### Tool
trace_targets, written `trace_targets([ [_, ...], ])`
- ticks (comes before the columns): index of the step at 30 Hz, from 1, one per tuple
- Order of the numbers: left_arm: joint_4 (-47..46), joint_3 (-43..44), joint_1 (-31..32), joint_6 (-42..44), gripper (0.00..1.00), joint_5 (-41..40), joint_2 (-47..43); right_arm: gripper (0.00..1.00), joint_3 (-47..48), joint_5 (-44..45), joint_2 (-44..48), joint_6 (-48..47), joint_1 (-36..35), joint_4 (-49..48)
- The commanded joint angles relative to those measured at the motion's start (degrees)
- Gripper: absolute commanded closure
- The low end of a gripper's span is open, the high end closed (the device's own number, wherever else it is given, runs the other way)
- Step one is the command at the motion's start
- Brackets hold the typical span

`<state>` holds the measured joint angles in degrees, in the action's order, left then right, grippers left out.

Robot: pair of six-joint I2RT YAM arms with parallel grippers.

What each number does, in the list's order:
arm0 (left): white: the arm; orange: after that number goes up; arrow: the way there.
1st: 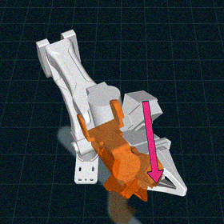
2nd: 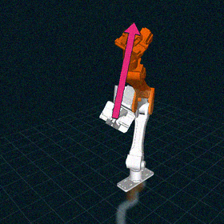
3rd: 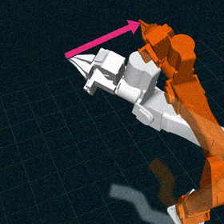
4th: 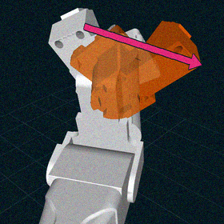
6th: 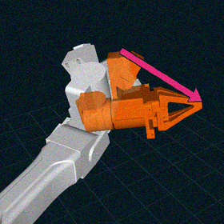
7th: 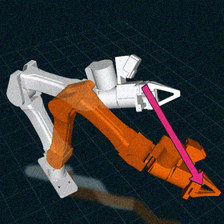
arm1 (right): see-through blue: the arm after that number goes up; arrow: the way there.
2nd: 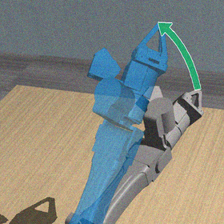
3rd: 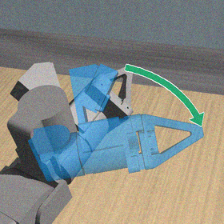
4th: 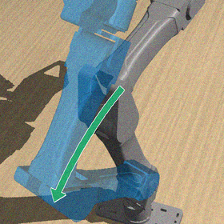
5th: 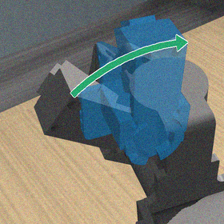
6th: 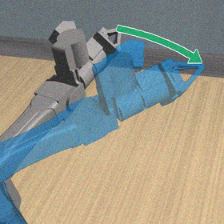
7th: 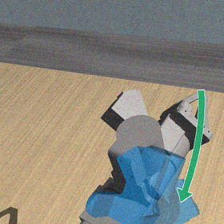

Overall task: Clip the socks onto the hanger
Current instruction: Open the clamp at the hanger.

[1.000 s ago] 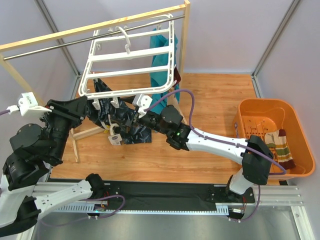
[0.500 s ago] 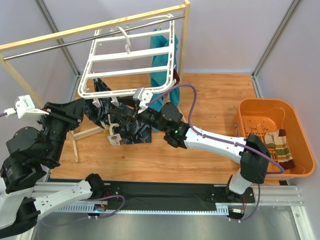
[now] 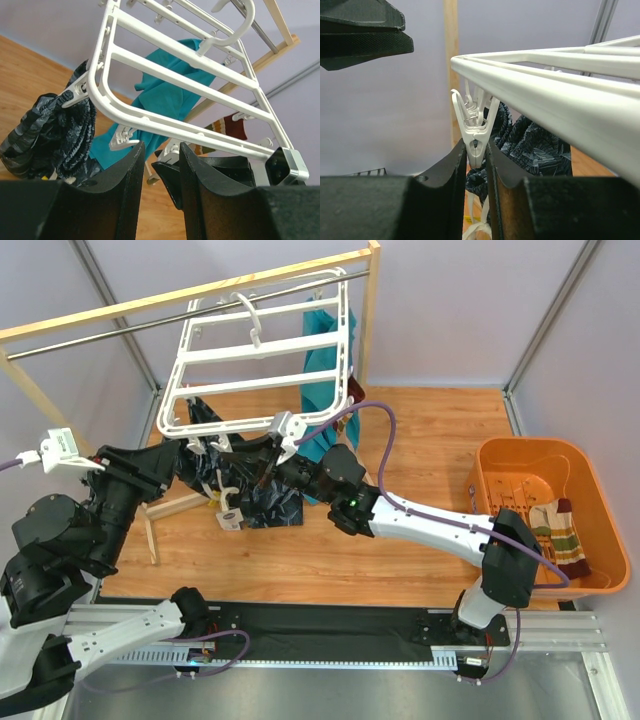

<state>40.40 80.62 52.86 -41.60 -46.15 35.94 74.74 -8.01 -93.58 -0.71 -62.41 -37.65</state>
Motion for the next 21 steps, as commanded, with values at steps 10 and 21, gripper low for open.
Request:
trace_targets([
  [10, 2.5, 4.0, 0.2, 5.2, 0.57, 13.6, 0.2, 1.0, 5.8, 0.4, 8.8, 11.1, 0.4, 21.1],
  [21, -4.1, 4.6, 0.2, 3.5, 0.39, 31.1, 5.9, 0.99, 13.4, -13.9, 12.6, 29.9, 9.1, 43.9],
])
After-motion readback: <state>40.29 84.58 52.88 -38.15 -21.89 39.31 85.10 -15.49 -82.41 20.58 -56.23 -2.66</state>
